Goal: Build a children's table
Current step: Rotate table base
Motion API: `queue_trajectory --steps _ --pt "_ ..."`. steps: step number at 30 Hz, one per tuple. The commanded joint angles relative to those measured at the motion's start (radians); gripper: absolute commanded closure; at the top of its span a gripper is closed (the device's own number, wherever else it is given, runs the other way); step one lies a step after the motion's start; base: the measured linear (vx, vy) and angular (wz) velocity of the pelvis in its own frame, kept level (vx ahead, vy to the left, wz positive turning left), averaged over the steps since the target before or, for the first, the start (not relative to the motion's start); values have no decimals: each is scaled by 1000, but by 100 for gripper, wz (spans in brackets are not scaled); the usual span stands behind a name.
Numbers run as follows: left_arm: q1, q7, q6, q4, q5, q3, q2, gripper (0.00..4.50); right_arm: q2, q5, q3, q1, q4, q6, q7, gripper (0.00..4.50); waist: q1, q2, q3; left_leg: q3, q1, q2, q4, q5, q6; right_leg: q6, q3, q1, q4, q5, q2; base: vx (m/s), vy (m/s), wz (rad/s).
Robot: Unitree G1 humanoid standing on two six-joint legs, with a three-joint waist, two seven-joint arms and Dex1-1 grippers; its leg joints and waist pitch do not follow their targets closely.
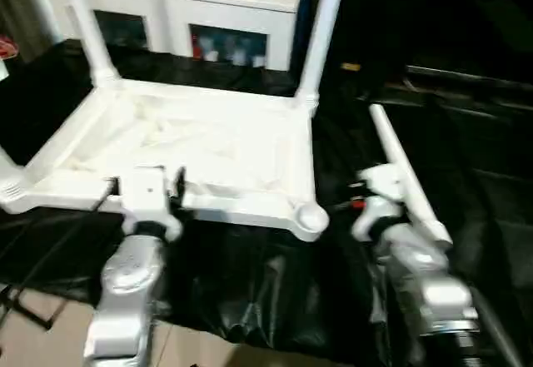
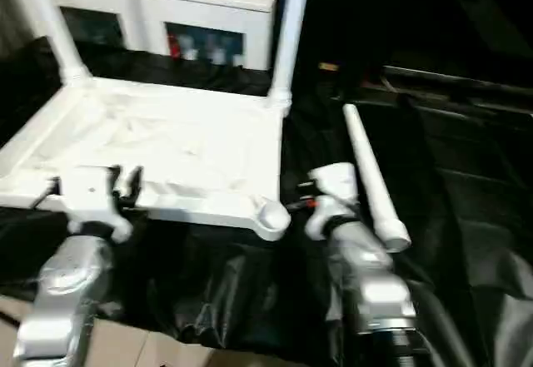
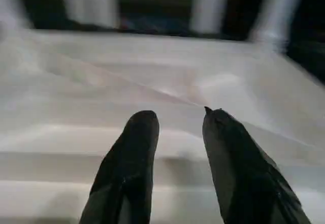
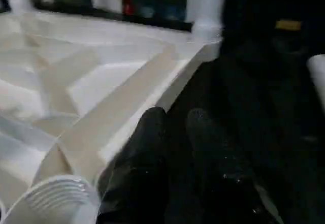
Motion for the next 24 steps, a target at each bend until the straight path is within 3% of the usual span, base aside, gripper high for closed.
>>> queue_trajectory --steps 1,3,4,5,6,7,8,9,11,12,13,14,15,16,17,19,20,23,24 --pt "16 -18 22 -34 2 -22 11 276 -3 -7 11 12 -15 16 2 370 -1 -7 -50 -30 -13 69 -74 -59 75 -74 87 56 -89 -160 -132 0 0 0" --pt "34 -18 28 -71 2 -11 25 276 15 -2 34 19 -32 39 1 370 -9 -7 -48 -29 -15 68 -73 -59 84 -78 86 55 -93 -178 -131 0 0 0" --pt "37 -18 25 -82 -3 -4 28 276 24 1 43 16 -31 44 -1 370 -9 -36 -45 -29 -18 64 -73 -56 95 -69 85 59 -90 -205 -134 0 0 0" --pt "39 -19 9 -84 -13 10 28 276 36 0 57 11 -17 41 -4 370 -10 -23 -35 -29 -19 62 -76 -63 98 -66 84 51 -95 -227 -134 0 0 0" --pt "50 3 -13 -92 -1 12 15 276 41 3 65 14 -6 44 0 370 -9 9 -29 -30 -13 63 -77 -78 94 -63 85 42 -103 -245 -131 0 0 0" --pt "69 2 -1 -124 -3 7 17 276 47 9 80 27 -23 57 6 370 -15 -11 -31 -31 -12 70 -79 -86 92 -63 82 43 -106 -233 -126 0 0 0" --pt "72 -4 11 -136 -6 3 20 276 48 12 83 29 -31 62 10 370 -15 -20 -34 -31 -10 72 -80 -86 91 -66 81 45 -104 -226 -125 0 0 0" --pt "73 -22 47 -161 -25 3 29 276 55 29 88 31 -54 77 21 370 -11 -9 -19 -32 -8 75 -85 -85 90 -77 84 36 -100 -201 -126 0 0 0" --pt "80 -20 77 -183 -44 -4 14 276 37 32 99 55 -86 80 47 370 -10 -8 -26 -31 -1 80 -83 -75 87 -92 85 37 -93 -155 -125 0 0 0" --pt "81 -16 84 -184 -38 -10 12 276 29 29 101 62 -100 88 46 370 -9 7 -17 -26 4 80 -80 -62 86 -103 88 29 -95 -77 -118 0 0 0" --pt "76 -14 96 -183 -31 -29 8 276 14 28 99 77 -144 114 43 370 -3 32 -16 -32 4 86 -84 -47 80 -127 90 32 -84 -27 -121 0 0 0" --pt "62 -28 99 -168 -37 -47 7 276 13 57 88 83 -179 126 56 370 -7 19 -14 -28 4 86 -83 -52 83 -129 90 31 -88 -19 -115 0 0 0" --pt "50 -40 99 -155 -42 -62 5 276 13 84 77 86 -203 134 70 370 -6 27 -1 -26 2 82 -86 -78 84 -137 94 31 -88 -15 -116 0 0 0" --pt "45 -50 101 -138 -49 -69 3 276 5 70 80 92 -216 125 67 370 -6 25 -7 -24 0 76 -82 -82 93 -146 98 40 -84 -33 -123 0 0 0" --pt "38 -59 98 -122 -43 -76 11 276 12 63 69 91 -220 132 38 370 -5 36 -4 -24 -8 73 -82 -67 95 -146 98 43 -88 -69 -126 0 0 0" --pt "31 -63 100 -113 -33 -81 20 275 17 54 59 87 -222 145 8 352 -11 36 1 -26 -12 73 -84 -74 88 -134 96 43 -95 -115 -126 0 0 0" --pt "25 -55 113 -119 -6 -88 40 275 18 53 48 84 -239 190 -24 352 -12 43 2 -28 -11 72 -84 -76 84 -130 95 42 -95 -123 -125 0 0 0" --pt "20 -72 122 -115 -34 -71 43 274 4 43 59 66 -232 197 -19 339 -25 61 11 -31 -16 67 -85 -112 75 -124 92 45 -103 -169 -126 0 0 0" --pt "20 -72 122 -115 -34 -71 43 274 4 43 59 66 -232 197 -19 323 -31 49 11 -28 -17 63 -81 -109 81 -119 93 47 -108 -188 -125 0 0 0"
